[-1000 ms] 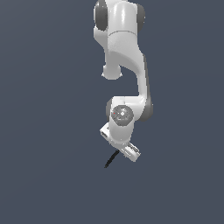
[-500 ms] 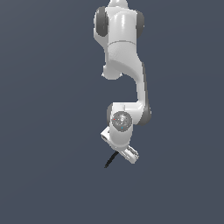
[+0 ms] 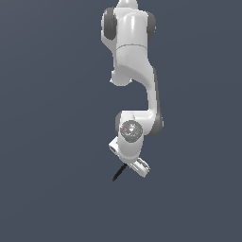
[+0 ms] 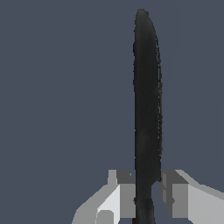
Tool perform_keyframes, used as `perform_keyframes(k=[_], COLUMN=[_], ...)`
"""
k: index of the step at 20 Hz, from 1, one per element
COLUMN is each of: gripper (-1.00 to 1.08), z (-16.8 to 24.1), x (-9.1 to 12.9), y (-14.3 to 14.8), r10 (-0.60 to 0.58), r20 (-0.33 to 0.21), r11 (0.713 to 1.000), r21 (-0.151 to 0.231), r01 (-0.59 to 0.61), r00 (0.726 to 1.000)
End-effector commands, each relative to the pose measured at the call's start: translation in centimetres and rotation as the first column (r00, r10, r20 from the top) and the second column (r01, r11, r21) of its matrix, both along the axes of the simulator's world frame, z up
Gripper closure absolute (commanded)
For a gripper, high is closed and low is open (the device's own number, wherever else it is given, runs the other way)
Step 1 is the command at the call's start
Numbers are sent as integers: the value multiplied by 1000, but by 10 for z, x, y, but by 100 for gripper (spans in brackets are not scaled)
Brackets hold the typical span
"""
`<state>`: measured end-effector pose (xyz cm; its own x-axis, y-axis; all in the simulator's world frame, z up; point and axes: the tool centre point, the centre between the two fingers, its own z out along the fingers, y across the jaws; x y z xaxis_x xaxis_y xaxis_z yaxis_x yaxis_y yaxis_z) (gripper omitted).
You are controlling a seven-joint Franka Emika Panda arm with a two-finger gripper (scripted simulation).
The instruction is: Pick up the object and move it to a goal position.
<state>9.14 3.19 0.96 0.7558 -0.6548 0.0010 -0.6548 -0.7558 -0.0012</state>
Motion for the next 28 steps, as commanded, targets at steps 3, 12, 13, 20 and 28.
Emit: perform_keyframes(k=[3, 12, 13, 20, 28], gripper=[108, 108, 108, 108, 108], z=[1, 28, 34, 90, 164], x=[0, -7, -9, -22, -38], y=[0, -14, -17, -46, -82], r10=[1, 0, 0, 0, 0], r20=[0, 0, 0, -1, -1], r11=[1000, 1000, 1000, 1000, 1000], r21=[0, 0, 0, 1, 1], r01=[-1, 0, 0, 0, 0], r00=[1000, 1000, 1000, 1000, 1000])
